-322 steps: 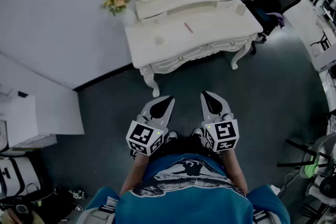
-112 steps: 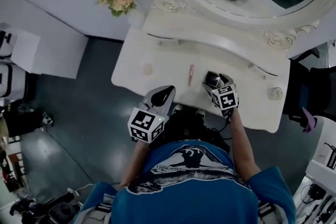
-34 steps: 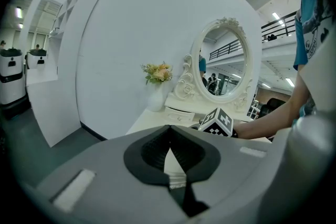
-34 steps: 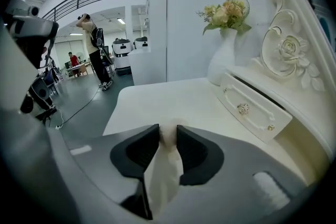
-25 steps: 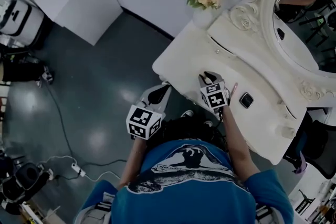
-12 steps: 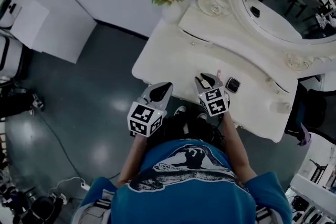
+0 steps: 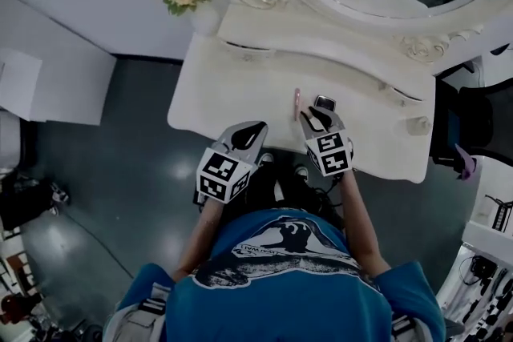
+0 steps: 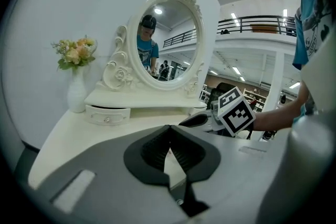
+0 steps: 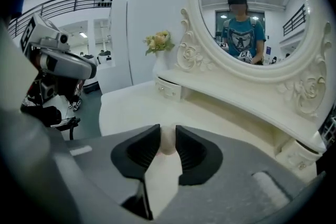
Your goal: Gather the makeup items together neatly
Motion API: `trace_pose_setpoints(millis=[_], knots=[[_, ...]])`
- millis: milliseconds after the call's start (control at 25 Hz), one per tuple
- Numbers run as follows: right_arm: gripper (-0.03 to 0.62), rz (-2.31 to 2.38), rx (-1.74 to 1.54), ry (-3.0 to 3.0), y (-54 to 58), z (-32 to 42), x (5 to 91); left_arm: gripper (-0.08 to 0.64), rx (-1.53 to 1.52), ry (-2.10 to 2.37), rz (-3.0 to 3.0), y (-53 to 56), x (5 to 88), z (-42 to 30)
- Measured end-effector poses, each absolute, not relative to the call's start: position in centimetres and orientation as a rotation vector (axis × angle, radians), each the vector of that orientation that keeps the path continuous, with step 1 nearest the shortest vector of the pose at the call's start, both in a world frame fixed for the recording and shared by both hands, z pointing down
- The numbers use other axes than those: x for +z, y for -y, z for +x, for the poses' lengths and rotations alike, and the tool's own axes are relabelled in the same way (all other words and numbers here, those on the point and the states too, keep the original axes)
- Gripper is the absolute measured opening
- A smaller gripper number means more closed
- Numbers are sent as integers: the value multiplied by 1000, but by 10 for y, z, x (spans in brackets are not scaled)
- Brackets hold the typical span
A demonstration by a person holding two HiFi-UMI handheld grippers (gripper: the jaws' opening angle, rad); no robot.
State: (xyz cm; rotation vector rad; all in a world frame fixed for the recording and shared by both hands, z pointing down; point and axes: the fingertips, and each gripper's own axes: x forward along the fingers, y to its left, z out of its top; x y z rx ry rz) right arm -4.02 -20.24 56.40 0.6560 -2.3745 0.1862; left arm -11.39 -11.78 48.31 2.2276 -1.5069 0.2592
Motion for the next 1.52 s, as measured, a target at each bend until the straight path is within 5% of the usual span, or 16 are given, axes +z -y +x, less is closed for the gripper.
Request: trace_pose_setpoints(millis=[720,1520], knots=[[97,848,269,2323,250,97,573,12,343,1405,2318,164,476,-9],[97,706,324,2275,267,101,636,12,369,1555,2208,170,476,-3]])
